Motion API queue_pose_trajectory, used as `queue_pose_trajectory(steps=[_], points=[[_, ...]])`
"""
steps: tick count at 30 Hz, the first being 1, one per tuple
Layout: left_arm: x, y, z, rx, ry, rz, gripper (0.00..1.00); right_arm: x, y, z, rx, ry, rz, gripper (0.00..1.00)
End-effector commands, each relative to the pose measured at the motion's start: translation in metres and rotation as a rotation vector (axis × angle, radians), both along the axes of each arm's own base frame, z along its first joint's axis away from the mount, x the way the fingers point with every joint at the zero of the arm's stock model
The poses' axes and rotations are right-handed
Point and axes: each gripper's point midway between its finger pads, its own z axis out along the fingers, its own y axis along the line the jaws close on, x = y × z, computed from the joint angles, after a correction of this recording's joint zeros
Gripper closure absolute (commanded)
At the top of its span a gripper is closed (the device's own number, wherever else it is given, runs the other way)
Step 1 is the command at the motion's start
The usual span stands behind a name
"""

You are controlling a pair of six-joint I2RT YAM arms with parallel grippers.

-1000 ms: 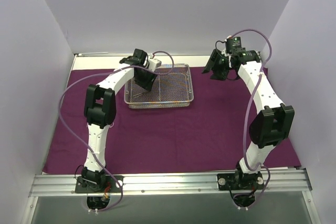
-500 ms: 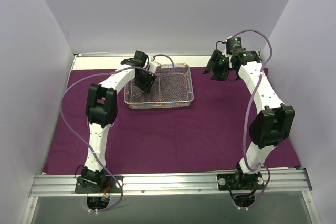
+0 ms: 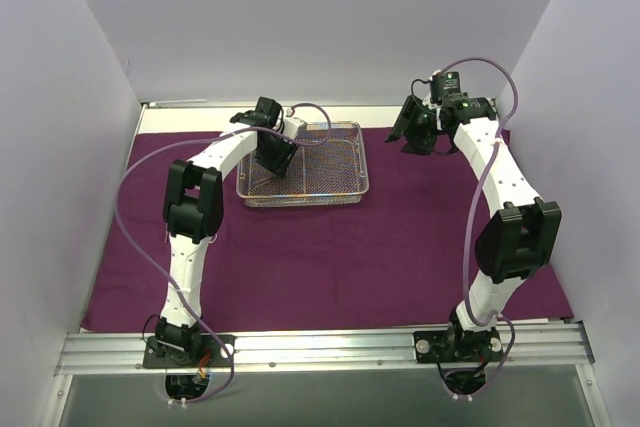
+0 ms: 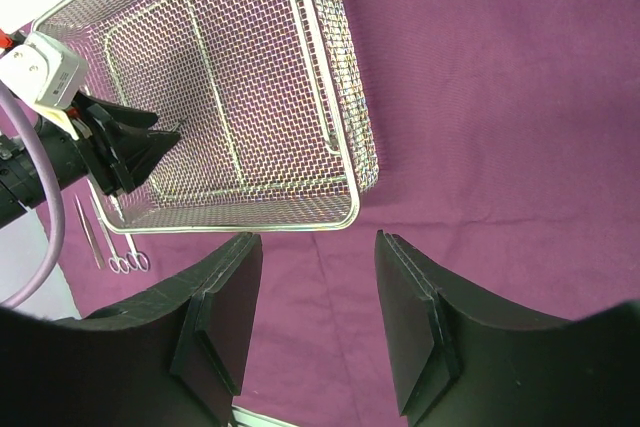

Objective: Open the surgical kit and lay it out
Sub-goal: Pick up the medical item from the container.

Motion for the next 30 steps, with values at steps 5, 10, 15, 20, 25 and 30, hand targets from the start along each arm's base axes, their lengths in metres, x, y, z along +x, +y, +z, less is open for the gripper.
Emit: queue_pose_trajectory(steps=[5, 10, 15, 20, 25, 30], points=[[0.001, 0.001, 0.001, 0.032, -0.020, -0.020, 0.51, -0.007, -0.003, 0.017, -0.011, -0.039, 0.012, 0.51], [-0.001, 0.003, -0.006, 0.046, -0.002, -0.024, 0.58, -0.007, -0.003, 0.018, -0.006, -0.043, 0.011, 0.51], [-0.003, 0.001, -0.012, 0.041, 0.014, -0.030, 0.61, -0.008, -0.004, 0.021, -0.010, -0.049, 0.010, 0.51], [-0.005, -0.001, -0.016, 0.035, 0.030, -0.034, 0.65, -0.010, -0.004, 0.021, -0.009, -0.050, 0.004, 0.51], [-0.008, -0.001, -0.018, 0.033, 0.043, -0.032, 0.73, -0.012, -0.004, 0.022, -0.012, -0.052, 0.000, 0.51], [-0.003, -0.003, 0.002, 0.007, 0.028, 0.003, 0.98, -0.012, 0.003, 0.023, -0.021, -0.068, 0.011, 0.51]])
